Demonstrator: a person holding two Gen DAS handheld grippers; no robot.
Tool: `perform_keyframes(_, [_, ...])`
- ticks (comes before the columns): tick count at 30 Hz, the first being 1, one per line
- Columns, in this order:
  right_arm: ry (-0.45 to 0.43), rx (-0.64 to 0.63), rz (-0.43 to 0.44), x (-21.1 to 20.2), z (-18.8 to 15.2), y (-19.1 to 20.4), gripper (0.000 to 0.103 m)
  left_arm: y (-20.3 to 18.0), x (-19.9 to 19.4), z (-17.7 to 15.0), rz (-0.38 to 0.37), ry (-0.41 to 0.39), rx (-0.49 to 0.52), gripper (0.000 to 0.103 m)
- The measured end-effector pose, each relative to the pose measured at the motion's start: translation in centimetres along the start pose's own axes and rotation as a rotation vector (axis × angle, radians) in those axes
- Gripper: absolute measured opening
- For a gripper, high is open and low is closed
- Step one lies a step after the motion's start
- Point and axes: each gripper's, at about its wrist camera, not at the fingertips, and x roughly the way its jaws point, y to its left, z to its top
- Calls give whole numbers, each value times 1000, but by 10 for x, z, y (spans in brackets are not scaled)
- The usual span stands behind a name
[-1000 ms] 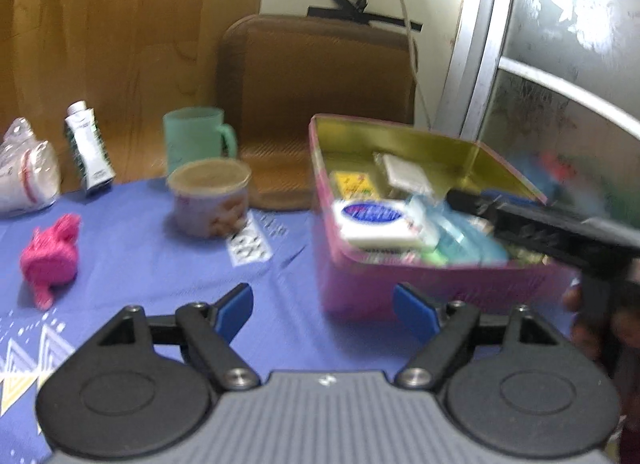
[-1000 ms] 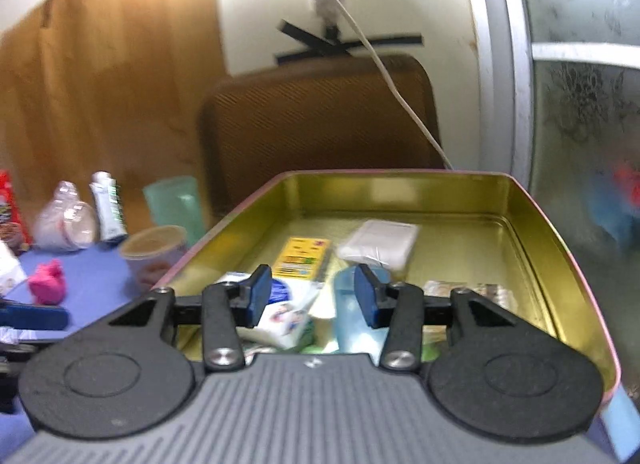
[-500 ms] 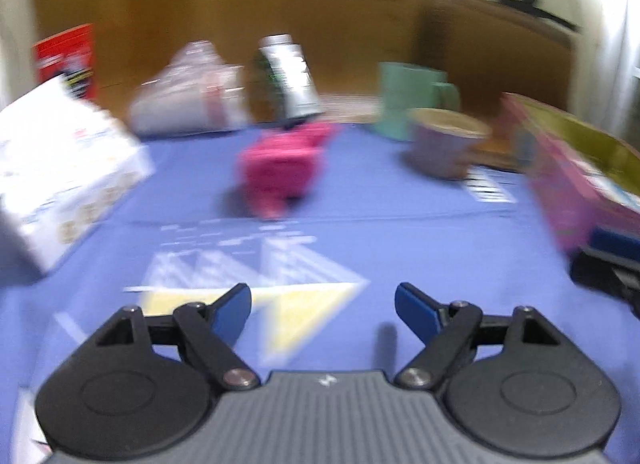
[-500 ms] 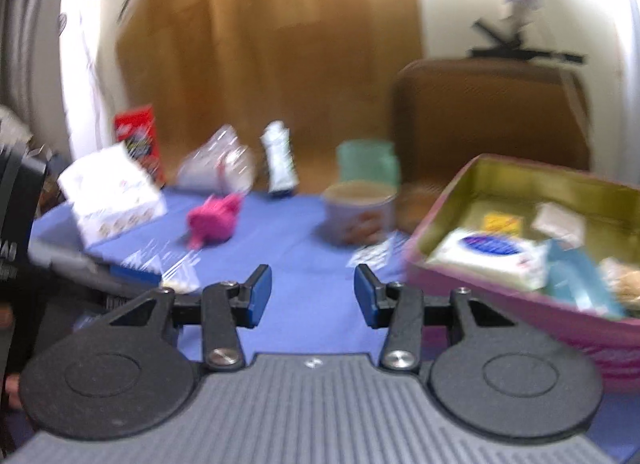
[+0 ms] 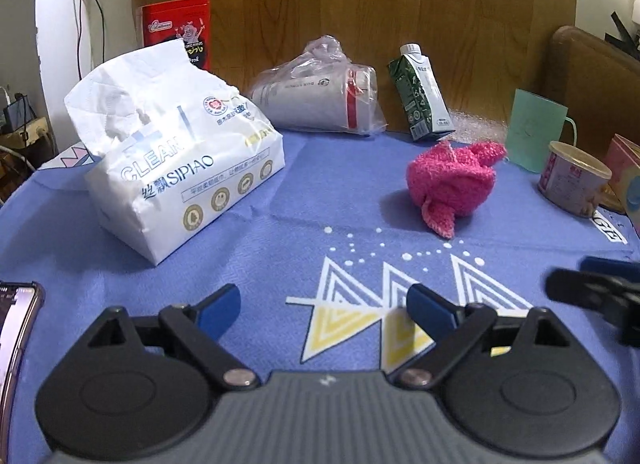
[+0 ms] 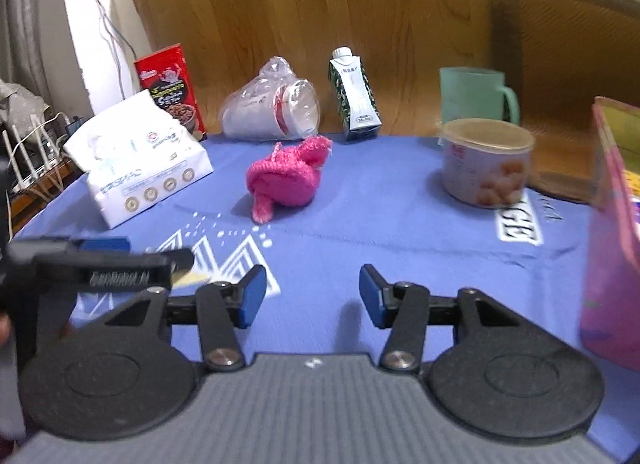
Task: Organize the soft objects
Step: 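Move the right gripper to the pink fuzzy cloth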
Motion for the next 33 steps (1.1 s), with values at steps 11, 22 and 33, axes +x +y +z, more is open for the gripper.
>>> perform_keyframes(11, [5,-7,-65,18,1,3,60,0,-1,-1,-22,-3,-7,96])
perform_keyframes(22, [-4,21,-60,20,2,-1,59,0,-2,-2,-32,-2,-9,99])
perform_keyframes(33, [-10,37,-67,19,1,-1,60,1,-1,-2,-42,2,-9,102])
